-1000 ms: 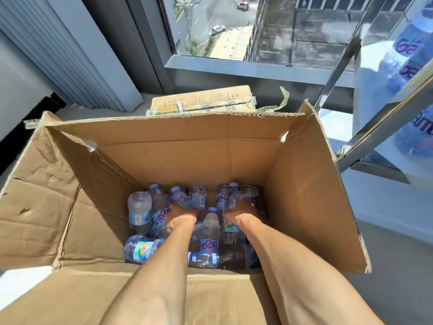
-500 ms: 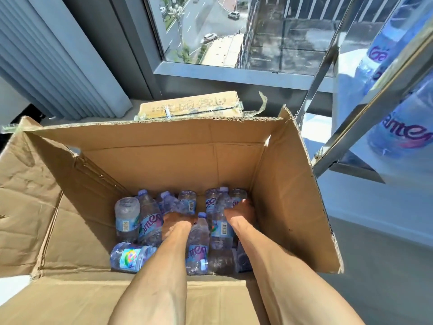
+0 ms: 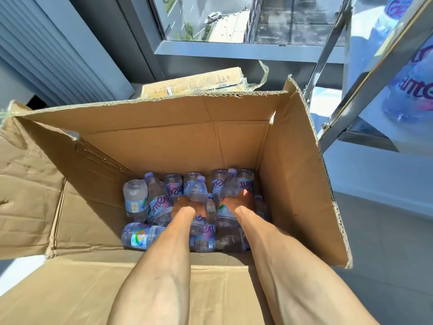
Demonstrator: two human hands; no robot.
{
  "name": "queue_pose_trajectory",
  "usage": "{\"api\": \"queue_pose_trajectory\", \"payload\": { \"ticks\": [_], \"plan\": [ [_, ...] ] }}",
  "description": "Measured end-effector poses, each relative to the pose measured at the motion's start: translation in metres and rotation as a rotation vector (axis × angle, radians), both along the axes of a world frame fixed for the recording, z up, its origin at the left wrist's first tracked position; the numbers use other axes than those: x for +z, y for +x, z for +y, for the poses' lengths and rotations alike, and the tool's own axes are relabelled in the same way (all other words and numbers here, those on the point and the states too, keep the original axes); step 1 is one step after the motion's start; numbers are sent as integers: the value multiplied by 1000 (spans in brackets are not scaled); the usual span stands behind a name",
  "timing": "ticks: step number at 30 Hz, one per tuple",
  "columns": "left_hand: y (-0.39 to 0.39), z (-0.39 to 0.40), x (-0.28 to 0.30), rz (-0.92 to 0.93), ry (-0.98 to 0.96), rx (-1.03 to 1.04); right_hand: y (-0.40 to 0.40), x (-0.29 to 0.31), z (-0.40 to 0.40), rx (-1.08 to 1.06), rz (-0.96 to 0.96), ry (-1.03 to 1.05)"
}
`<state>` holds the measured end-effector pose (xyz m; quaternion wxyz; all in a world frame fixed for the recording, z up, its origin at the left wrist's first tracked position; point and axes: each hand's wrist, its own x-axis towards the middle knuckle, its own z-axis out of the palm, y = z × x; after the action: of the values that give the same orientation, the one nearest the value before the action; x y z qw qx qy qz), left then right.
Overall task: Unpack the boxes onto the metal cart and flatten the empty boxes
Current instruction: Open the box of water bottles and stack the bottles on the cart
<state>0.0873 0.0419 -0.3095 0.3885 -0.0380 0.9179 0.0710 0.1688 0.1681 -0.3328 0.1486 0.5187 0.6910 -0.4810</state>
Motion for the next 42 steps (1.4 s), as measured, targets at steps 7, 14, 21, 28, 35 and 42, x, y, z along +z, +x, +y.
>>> {"api": "queue_pose_trajectory", "payload": {
  "ticks": [7, 14, 21, 28, 35, 42],
  "plan": [
    [11, -3, 25, -357, 747, 975, 10, 36, 3, -413, 427, -531],
    [1, -4, 102, -530, 1141, 1111, -6, 108, -4, -497, 556, -984],
    [12, -41, 185, -501, 1217, 797, 14, 200, -19, -275, 715, -1059],
    [42, -57, 227, -332, 1415, 786, 33, 250, -28, -56, 795, -1016],
    [80, -48, 270, -281, 1521, 756, 76, 292, -27, 60, 825, -1003],
    [150, -16, 314, -285, 1527, 594, 148, 338, 15, 116, 816, -939]
  ]
}}
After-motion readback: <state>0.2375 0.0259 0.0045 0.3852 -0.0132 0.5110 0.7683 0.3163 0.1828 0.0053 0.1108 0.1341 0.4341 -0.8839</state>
